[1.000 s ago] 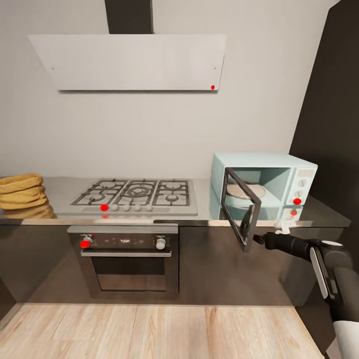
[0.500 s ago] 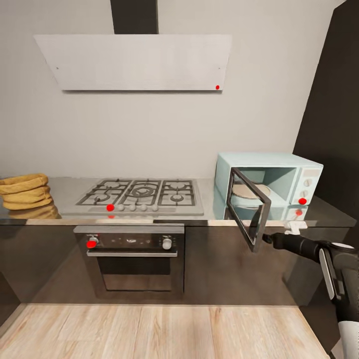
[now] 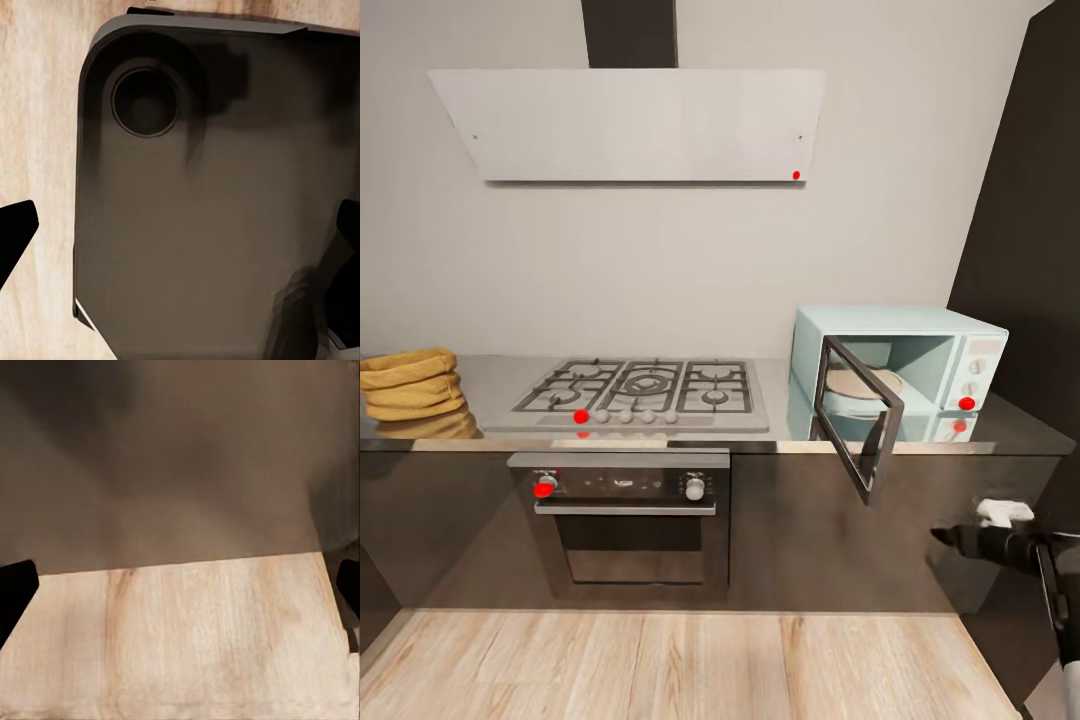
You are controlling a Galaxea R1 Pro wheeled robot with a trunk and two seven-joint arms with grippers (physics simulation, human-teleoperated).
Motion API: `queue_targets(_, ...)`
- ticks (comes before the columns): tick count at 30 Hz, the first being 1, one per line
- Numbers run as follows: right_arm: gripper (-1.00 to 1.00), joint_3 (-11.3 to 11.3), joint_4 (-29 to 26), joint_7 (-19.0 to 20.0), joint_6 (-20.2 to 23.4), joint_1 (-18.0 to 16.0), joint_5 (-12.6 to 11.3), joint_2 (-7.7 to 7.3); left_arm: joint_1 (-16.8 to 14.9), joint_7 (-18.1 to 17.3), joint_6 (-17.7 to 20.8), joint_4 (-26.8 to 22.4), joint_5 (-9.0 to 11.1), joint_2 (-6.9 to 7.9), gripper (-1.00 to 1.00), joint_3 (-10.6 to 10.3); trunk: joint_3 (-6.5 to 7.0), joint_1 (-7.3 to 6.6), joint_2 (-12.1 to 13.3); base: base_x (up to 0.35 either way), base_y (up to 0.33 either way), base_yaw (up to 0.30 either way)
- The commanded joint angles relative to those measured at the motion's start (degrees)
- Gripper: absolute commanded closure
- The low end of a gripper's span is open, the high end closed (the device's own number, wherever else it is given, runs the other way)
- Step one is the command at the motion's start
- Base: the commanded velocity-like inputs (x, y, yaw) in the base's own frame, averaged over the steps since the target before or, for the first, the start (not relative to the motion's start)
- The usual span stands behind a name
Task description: In the kitchen, take the popcorn bag from the countertop, put it into the microwave, and heat it until the popcorn is cooked so the cooked popcorn ends up inside the bag.
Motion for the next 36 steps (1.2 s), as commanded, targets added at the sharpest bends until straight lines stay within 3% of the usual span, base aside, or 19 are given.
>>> queue_targets(1,-1.00,-2.59,2.47,0.62,-2.83,1.00,3.18,0.00,0.00,0.09,-0.10,-0.03,0.53,-0.02,-1.00,0.02,-0.05,0.00,-0.03,0.000,0.000,0.000)
queue_targets(4,-1.00,-7.71,8.41,0.61,-9.31,3.92,8.28,-0.02,0.03,0.09,-0.10,-0.03,0.53,0.00,-1.00,0.03,-0.05,0.00,-0.03,0.000,0.000,0.000)
queue_targets(5,-1.00,-9.67,13.21,0.55,-12.20,5.34,10.45,-0.02,0.03,0.09,-0.09,-0.03,0.53,-0.01,-1.00,0.02,-0.05,0.00,-0.03,0.000,0.000,0.000)
queue_targets(9,-1.00,-11.13,24.02,-2.70,-18.21,7.90,11.63,0.01,0.03,0.09,-0.12,-0.03,0.53,0.06,-1.00,0.06,-0.05,0.00,-0.03,0.000,0.000,0.000)
queue_targets(11,-1.00,-11.24,29.18,-6.35,-22.12,8.05,11.71,0.13,0.04,0.09,-0.13,-0.02,0.53,0.07,-1.00,0.08,-0.05,0.00,-0.03,0.000,0.000,0.000)
queue_targets(14,-1.00,-11.28,45.50,-16.35,-29.84,8.13,11.81,-0.05,0.01,0.09,-0.10,0.03,0.56,0.07,-1.00,0.09,-0.05,0.00,-0.03,0.000,0.000,0.000)
queue_targets(18,-1.00,-10.68,62.06,-27.76,-40.17,9.11,12.09,0.37,0.03,0.09,-0.13,0.05,0.56,0.07,-1.00,0.11,-0.05,0.00,-0.03,0.000,0.000,0.000)
queue_targets(21,-1.00,-10.61,64.43,-30.82,-42.51,14.84,12.46,1.19,0.04,0.09,-0.13,0.05,0.56,0.04,-1.00,0.18,-0.05,0.00,-0.03,0.000,0.000,0.000)
queue_targets(22,-1.00,-10.64,64.67,-31.59,-43.02,16.51,12.47,2.14,0.03,0.09,-0.13,0.05,0.57,0.06,-1.00,0.18,-0.05,0.00,-0.03,0.000,0.000,0.000)
queue_targets(25,-1.00,-10.69,64.89,-34.58,-46.94,20.51,12.52,6.80,0.03,0.09,-0.08,0.06,0.54,-0.01,-1.00,0.18,-0.05,0.00,-0.03,0.000,0.000,0.000)
queue_targets(27,-1.00,-10.69,64.90,-35.83,-47.64,21.18,12.55,8.15,0.03,0.11,-0.05,0.06,0.60,0.05,-1.00,0.18,-0.05,0.00,-0.03,0.000,0.000,0.000)
queue_targets(33,-1.00,-10.70,64.91,-36.64,-48.03,21.49,12.64,8.75,0.02,0.10,-0.06,0.06,0.72,0.13,-1.00,-0.06,-0.05,0.00,-0.03,0.000,0.000,0.000)
queue_targets(36,-1.00,-10.65,64.91,-36.67,-47.97,21.50,12.65,8.63,0.03,0.09,-0.11,0.02,0.29,0.95,-1.00,-0.39,-0.05,0.00,-0.03,0.000,0.000,0.000)
